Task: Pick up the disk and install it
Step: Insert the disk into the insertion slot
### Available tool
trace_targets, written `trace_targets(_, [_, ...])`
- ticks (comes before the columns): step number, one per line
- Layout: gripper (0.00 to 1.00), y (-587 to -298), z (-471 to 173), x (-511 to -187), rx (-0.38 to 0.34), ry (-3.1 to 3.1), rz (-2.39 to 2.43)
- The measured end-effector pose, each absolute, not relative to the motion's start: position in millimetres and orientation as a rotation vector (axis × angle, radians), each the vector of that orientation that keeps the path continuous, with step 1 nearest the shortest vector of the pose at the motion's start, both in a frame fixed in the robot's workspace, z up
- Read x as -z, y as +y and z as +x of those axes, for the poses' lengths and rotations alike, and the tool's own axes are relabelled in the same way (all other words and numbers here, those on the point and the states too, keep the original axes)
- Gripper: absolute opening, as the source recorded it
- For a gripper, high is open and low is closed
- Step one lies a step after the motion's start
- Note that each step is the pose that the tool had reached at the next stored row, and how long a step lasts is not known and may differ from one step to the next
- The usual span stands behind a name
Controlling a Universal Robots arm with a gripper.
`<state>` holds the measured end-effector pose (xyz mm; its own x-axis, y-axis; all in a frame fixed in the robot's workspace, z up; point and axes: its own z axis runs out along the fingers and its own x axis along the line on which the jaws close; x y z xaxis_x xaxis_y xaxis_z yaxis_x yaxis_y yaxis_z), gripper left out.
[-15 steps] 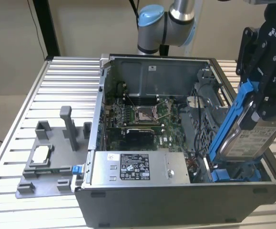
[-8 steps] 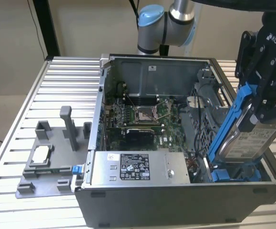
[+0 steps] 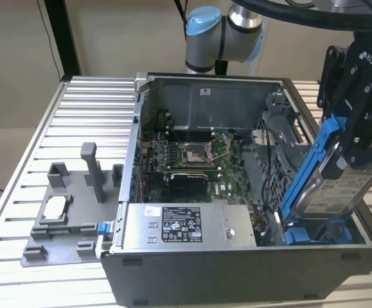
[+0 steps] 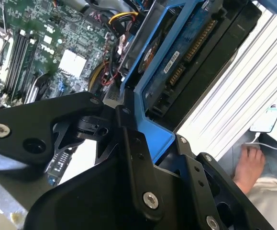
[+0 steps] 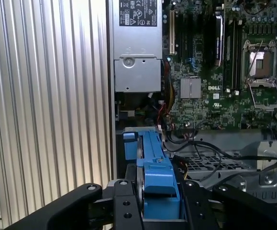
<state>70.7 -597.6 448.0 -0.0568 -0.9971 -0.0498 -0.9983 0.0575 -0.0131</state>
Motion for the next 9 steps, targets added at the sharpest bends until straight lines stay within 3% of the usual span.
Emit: trace_targets(9, [0.0, -597.6, 72.4, -443.9, -0.037, 2.25, -2.125])
